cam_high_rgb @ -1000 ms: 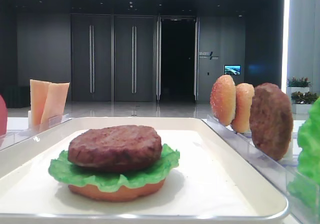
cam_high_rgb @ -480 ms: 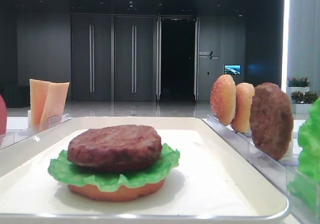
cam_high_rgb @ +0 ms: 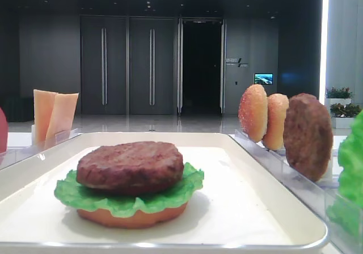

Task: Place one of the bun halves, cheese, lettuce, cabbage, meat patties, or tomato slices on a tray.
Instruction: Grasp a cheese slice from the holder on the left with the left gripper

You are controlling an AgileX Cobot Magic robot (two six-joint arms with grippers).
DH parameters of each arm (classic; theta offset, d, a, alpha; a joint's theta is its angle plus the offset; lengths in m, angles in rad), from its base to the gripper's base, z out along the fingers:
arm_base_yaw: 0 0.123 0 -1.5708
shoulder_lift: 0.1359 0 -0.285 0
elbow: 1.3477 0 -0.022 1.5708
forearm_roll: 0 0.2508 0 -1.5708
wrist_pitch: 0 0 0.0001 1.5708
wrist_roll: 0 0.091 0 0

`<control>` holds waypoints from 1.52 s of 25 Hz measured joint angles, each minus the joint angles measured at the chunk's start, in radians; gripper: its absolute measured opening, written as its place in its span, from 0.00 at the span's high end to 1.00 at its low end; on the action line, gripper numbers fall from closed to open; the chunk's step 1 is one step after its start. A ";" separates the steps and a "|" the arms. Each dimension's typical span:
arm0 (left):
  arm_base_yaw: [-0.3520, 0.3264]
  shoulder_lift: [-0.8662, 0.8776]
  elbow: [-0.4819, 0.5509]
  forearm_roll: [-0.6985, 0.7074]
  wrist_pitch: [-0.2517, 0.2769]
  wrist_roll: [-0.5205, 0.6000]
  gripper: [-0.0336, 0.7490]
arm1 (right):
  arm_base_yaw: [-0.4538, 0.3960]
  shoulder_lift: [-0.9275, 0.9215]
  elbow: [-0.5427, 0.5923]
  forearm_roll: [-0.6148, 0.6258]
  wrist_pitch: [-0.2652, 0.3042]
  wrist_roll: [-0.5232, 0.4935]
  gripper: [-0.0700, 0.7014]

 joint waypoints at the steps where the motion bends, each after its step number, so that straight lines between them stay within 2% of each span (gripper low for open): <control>1: 0.000 0.020 -0.022 0.001 0.005 0.000 0.17 | 0.000 0.000 0.000 0.000 0.000 0.000 0.37; 11: 0.000 0.241 -0.245 0.005 0.014 0.000 0.18 | 0.000 0.000 0.000 0.000 0.000 0.000 0.37; 19: 0.000 0.377 -0.371 0.004 0.019 0.000 0.18 | 0.000 0.000 0.000 0.000 0.000 0.000 0.37; 26: -0.020 0.429 -0.405 0.004 0.026 0.000 0.18 | 0.000 0.000 0.000 0.000 0.000 0.000 0.37; 32: -0.073 0.431 -0.408 0.004 0.028 -0.004 0.18 | 0.000 0.000 0.000 0.000 0.000 0.000 0.37; 38: -0.128 0.431 -0.409 0.004 0.028 -0.059 0.19 | 0.000 0.000 0.000 0.000 0.000 0.000 0.37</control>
